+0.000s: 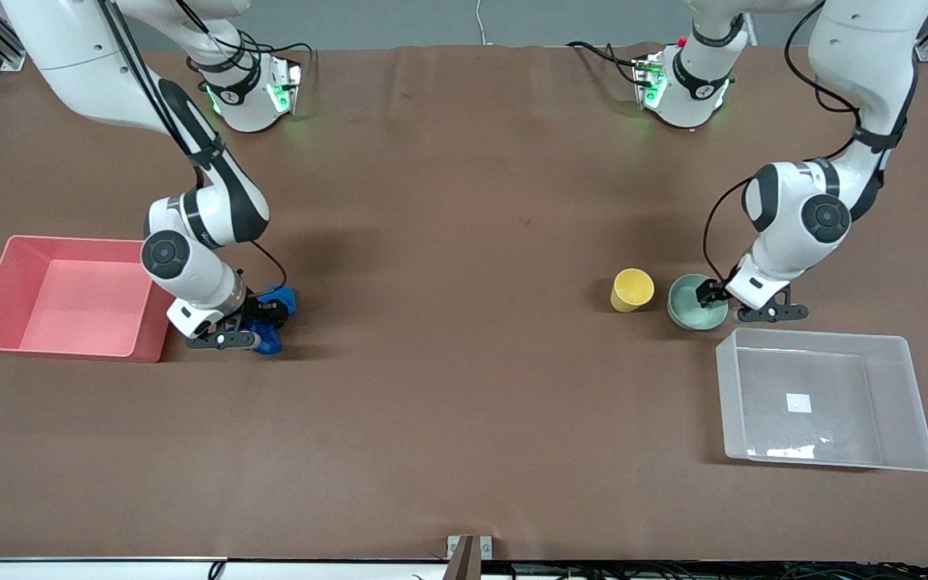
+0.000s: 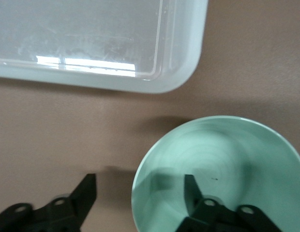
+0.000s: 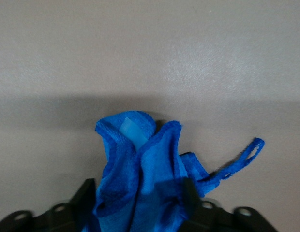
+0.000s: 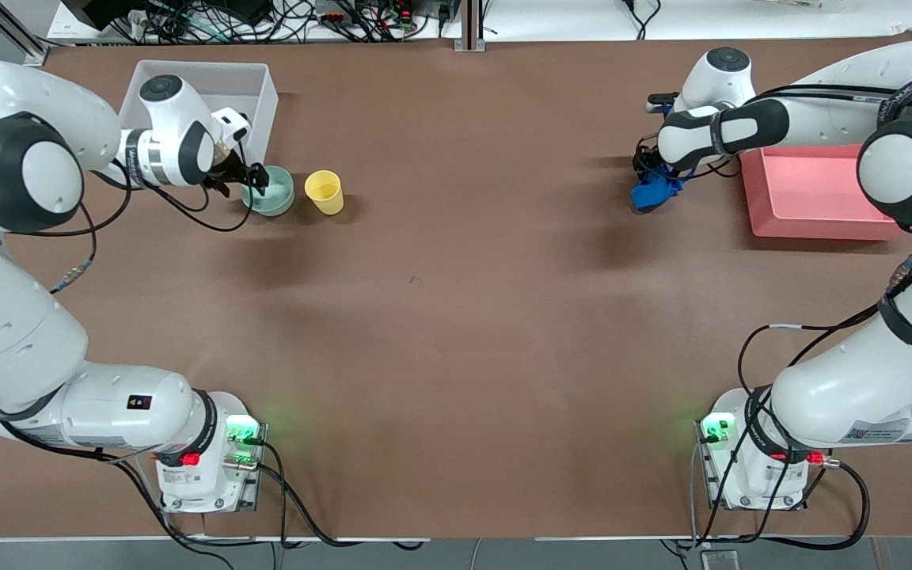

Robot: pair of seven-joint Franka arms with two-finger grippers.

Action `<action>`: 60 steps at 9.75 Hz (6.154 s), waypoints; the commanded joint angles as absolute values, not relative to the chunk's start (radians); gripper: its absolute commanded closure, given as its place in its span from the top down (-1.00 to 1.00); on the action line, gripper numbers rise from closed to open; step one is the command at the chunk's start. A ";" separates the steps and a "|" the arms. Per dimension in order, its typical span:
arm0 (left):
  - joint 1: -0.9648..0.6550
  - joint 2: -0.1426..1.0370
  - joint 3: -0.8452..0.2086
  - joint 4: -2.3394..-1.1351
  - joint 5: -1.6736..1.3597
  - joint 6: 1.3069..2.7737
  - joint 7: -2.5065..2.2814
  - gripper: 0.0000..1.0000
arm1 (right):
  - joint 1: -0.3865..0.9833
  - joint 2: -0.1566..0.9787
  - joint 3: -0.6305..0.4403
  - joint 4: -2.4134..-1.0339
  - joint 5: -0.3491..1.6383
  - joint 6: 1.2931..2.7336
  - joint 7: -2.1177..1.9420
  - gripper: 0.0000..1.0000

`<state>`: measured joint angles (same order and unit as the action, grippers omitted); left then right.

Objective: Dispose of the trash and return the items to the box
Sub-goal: 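Lift the cloth with the right gripper while the left gripper lifts the bowl, then drop the cloth into the pink bin while the left gripper lowers the bowl, then withdraw the right gripper while the left gripper releases the bowl and rises, then move the left gripper to the yellow cup and grasp it, then carry the yellow cup with the left gripper into the clear box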

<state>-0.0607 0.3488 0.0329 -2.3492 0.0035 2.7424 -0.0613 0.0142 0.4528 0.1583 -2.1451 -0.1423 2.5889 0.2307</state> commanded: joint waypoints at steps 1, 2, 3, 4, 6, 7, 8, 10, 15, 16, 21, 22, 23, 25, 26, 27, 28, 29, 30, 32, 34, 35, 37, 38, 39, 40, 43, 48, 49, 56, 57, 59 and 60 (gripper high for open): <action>-0.061 0.380 0.031 -2.353 0.015 2.763 -0.077 -0.63 | 0.017 0.453 0.161 -2.145 -0.169 2.579 0.268 -0.92; -0.061 0.376 0.029 -2.355 0.015 2.763 -0.077 -0.85 | 0.014 0.449 0.163 -2.120 -0.169 2.547 0.268 -0.99; -0.063 0.370 0.028 -2.361 0.017 2.763 -0.077 -0.97 | 0.014 0.439 0.164 -2.043 -0.161 2.440 0.282 -0.99; -0.063 0.348 0.026 -2.371 0.017 2.763 -0.074 -0.99 | 0.015 0.427 0.164 -1.911 -0.160 2.236 0.335 -0.99; -0.057 0.249 0.026 -2.419 0.017 2.751 -0.060 -0.99 | -0.021 0.344 0.155 -1.796 -0.160 2.009 0.299 -0.99; -0.057 0.170 0.026 -2.428 0.015 2.679 -0.063 -0.99 | -0.052 0.287 0.135 -1.799 -0.158 1.965 0.208 -0.99; -0.058 0.084 0.026 -2.410 0.017 2.526 -0.061 -0.99 | -0.058 0.249 0.067 -1.804 -0.158 1.935 0.095 -0.99; -0.055 0.041 0.034 -2.285 0.012 2.380 -0.054 -0.96 | -0.060 0.219 -0.096 -1.810 -0.155 1.931 -0.192 -0.98; -0.032 0.554 0.147 -1.509 -0.032 2.039 0.084 -0.99 | -0.063 0.218 -0.305 -1.977 -0.058 2.075 -0.535 -0.96; -0.023 0.633 0.181 -1.423 -0.129 2.025 0.145 -0.99 | -0.061 0.225 -0.305 -2.073 -0.058 2.238 -0.535 -0.95; -0.018 0.802 0.258 -1.406 -0.239 2.221 0.256 -0.99 | -0.055 0.379 -0.301 -2.143 -0.031 2.491 -0.526 0.99; -0.020 0.813 0.250 -1.425 -0.241 2.259 0.252 -0.98 | -0.048 0.370 -0.299 -2.138 -0.031 2.471 -0.523 1.00; -0.029 0.833 0.239 -1.433 -0.241 2.296 0.236 -0.97 | -0.041 0.344 -0.298 -2.117 -0.031 2.406 -0.523 1.00; -0.025 0.825 0.235 -1.472 -0.239 2.298 0.239 -0.65 | -0.041 0.290 -0.295 -1.976 -0.031 2.166 -0.491 1.00; -0.028 0.825 0.235 -1.477 -0.238 2.298 0.242 -0.45 | -0.032 0.243 -0.282 -1.923 -0.031 2.072 -0.397 1.00; -0.026 0.815 0.236 -1.477 -0.235 2.290 0.255 0.30 | -0.034 0.195 -0.243 -1.875 -0.031 1.992 -0.279 1.00; -0.028 0.793 0.235 -1.474 -0.229 2.289 0.247 0.89 | -0.044 0.142 -0.195 -1.834 -0.031 1.923 -0.158 1.00; -0.032 0.755 0.235 -1.477 -0.222 2.280 0.250 1.00 | -0.073 0.079 -0.128 -1.816 -0.031 1.887 -0.056 1.00; -0.037 0.694 0.229 -1.483 -0.216 2.220 0.245 1.00 | -0.089 0.014 -0.079 -1.813 -0.031 1.881 0.086 1.00; -0.034 0.559 0.195 -1.483 -0.167 2.092 0.239 1.00 | -0.083 -0.038 -0.067 -1.678 -0.028 1.664 0.106 1.00; -0.032 0.412 0.135 -1.489 -0.091 1.891 0.203 1.00 | -0.080 -0.034 -0.060 -1.486 -0.023 1.457 0.104 1.00; -0.031 0.334 0.094 -1.523 -0.057 1.840 0.146 1.00 | -0.081 -0.028 -0.060 -1.471 -0.023 1.444 0.101 1.00; -0.025 0.137 0.014 -1.691 -0.018 1.819 0.056 1.00 | -0.081 -0.026 -0.060 -1.463 -0.028 1.443 0.075 1.00; -0.026 0.067 -0.012 -1.779 -0.018 1.821 0.046 1.00 | -0.081 -0.026 -0.060 -1.463 -0.023 1.451 0.077 1.00; -0.032 0.025 -0.034 -1.854 -0.018 1.851 0.031 1.00 | -0.078 -0.026 -0.058 -1.465 -0.023 1.453 0.075 1.00; -0.034 0.012 -0.052 -1.902 -0.018 1.879 0.009 1.00 | -0.077 -0.026 -0.058 -1.465 -0.023 1.451 0.072 1.00; -0.031 0.021 -0.147 -2.075 -0.018 2.055 -0.018 1.00 | -0.069 -0.026 -0.058 -1.468 -0.021 1.465 0.045 1.00; -0.035 0.227 -0.261 -2.224 -0.015 2.403 -0.084 0.97 | -0.069 -0.026 -0.060 -1.474 -0.006 1.480 0.037 1.00; -0.034 0.262 -0.261 -2.223 -0.015 2.407 -0.084 0.89 | -0.071 -0.026 -0.061 -1.476 -0.005 1.480 0.037 1.00; -0.031 0.362 -0.264 -2.203 0.000 2.488 -0.100 -0.98 | -0.069 -0.026 -0.061 -1.476 -0.005 1.480 0.037 1.00; -0.023 0.341 -0.265 -2.201 -0.002 2.484 -0.100 -0.98 | -0.071 -0.026 -0.061 -1.476 -0.005 1.480 0.037 1.00; -0.020 0.293 -0.250 -2.140 -0.003 2.429 -0.086 -0.99 | -0.071 -0.026 -0.061 -1.476 -0.005 1.480 0.037 1.00; -0.009 0.290 -0.220 -2.055 -0.003 2.336 -0.072 -0.99 | -0.071 -0.026 -0.063 -1.476 -0.005 1.480 0.037 1.00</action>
<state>-0.0238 0.2902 -0.2450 -2.1267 -0.0255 2.4265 -0.0756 -0.0615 -0.0273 -0.0644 -1.4804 -0.0197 1.4807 0.0483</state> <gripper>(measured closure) 0.969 0.000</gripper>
